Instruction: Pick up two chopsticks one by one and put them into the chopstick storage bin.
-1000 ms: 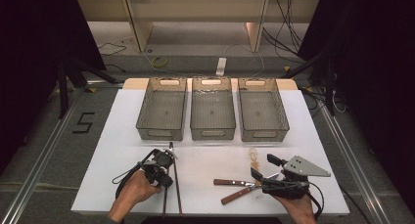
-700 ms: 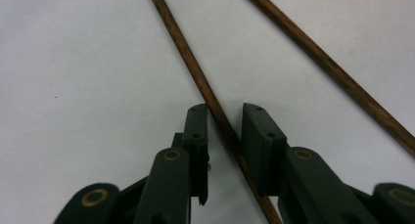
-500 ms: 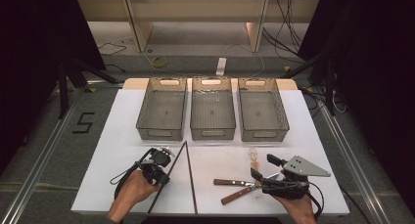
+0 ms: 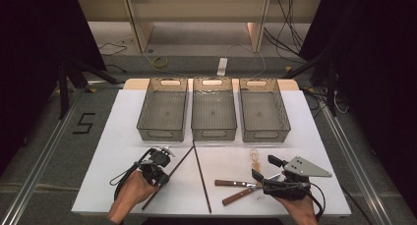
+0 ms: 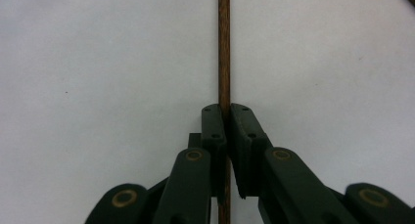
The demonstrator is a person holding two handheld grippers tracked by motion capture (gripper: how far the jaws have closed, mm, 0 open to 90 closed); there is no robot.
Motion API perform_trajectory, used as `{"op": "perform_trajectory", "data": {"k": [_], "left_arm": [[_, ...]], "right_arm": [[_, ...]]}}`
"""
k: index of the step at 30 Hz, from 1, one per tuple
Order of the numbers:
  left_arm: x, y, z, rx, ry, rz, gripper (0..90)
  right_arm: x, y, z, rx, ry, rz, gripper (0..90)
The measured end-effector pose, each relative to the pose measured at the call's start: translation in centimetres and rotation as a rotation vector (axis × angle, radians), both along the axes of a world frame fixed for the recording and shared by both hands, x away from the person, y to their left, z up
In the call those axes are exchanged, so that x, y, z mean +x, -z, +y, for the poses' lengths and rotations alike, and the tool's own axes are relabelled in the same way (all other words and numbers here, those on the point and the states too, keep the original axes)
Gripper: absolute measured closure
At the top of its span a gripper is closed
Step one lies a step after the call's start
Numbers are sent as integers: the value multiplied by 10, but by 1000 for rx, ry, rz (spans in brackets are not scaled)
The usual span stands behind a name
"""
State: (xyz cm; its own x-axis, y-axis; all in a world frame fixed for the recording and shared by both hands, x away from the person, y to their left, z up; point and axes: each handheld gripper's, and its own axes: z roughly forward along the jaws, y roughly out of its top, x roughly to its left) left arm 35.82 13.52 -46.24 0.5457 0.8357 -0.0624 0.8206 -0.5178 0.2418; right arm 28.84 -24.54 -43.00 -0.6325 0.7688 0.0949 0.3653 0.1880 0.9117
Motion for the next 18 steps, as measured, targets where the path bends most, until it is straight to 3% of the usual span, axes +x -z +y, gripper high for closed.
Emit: {"op": "perform_trajectory", "data": {"k": [8, 18], "left_arm": [[-1, -3, 3, 3, 19, -4, 848], [0, -20, 14, -55, 14, -40, 848]], "right_arm": [[0, 0, 0, 4, 2, 0, 252], [0, -1, -1, 7, 0, -5, 252]]}}
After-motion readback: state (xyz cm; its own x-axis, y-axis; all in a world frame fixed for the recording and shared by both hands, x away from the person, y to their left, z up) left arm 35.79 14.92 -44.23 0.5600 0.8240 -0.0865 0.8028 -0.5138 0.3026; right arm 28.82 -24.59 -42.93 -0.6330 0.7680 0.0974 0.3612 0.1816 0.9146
